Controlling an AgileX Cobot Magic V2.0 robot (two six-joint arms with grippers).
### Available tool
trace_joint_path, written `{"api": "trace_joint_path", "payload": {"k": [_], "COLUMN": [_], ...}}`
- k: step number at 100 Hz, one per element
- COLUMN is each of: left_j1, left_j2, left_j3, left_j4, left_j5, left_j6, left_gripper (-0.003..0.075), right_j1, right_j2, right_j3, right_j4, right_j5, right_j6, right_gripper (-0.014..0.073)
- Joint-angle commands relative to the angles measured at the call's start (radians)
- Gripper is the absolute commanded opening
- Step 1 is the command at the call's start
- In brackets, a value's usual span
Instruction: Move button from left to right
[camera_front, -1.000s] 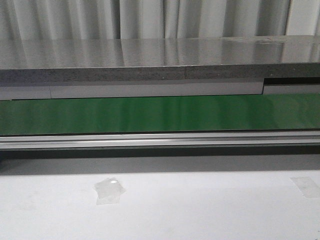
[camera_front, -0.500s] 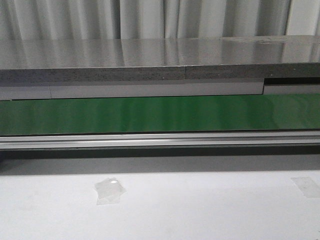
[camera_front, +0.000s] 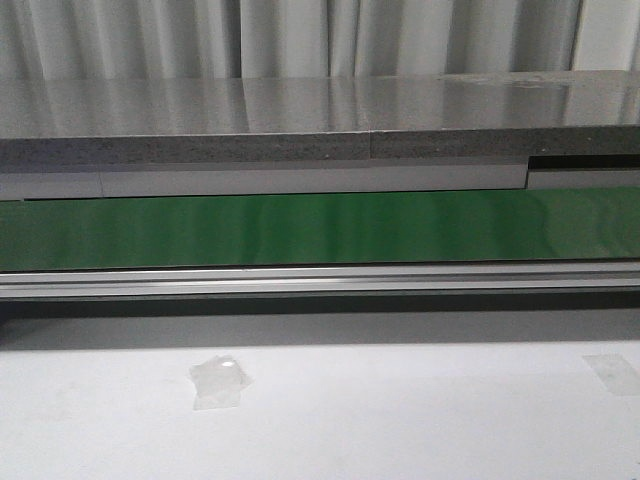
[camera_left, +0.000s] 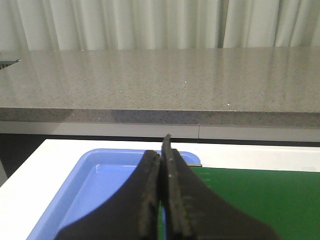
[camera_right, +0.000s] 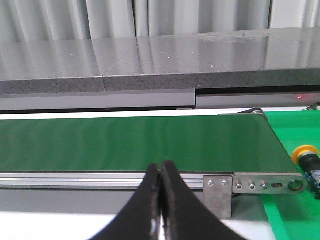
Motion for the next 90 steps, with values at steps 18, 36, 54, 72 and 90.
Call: {"api": "trace_joint_path", "payload": {"k": [18, 36, 54, 72, 90], "left_j1": [-0.006, -0.006, -0.006, -0.041, -0.087], "left_j2": [0.006, 0.006, 0.006, -0.019, -0.137], "left_j3": [-0.028, -0.028, -0.028, -0.004, 0.091], "left_j4": [-0.009, -0.009, -0.009, -0.004, 0.090], "left_j5": [-0.083, -0.083, -0.083, -0.081, -0.083], "left_j6": [-0.002, -0.002, -0.002, -0.013, -0.115], "left_gripper": [-0.0020, -0.0020, -0.0020, -0.0020, -0.0020], "right_j1": [0.002, 0.002, 0.002, 0.002, 0.002], "right_j2": [-0.020, -0.020, -0.020, -0.020, -0.020], "right_j3": [-0.014, -0.014, -0.014, -0.014, -0.014], "right_j4": [0.000, 0.000, 0.000, 0.000, 0.000], "right_j5": [-0.075, -0.075, -0.075, -0.075, -0.075], "right_j6": [-0.002, -0.002, -0.002, -0.002, -0.002], "right_gripper": [-0.0065, -0.0065, -0.0065, -0.0065, -0.0065]}}
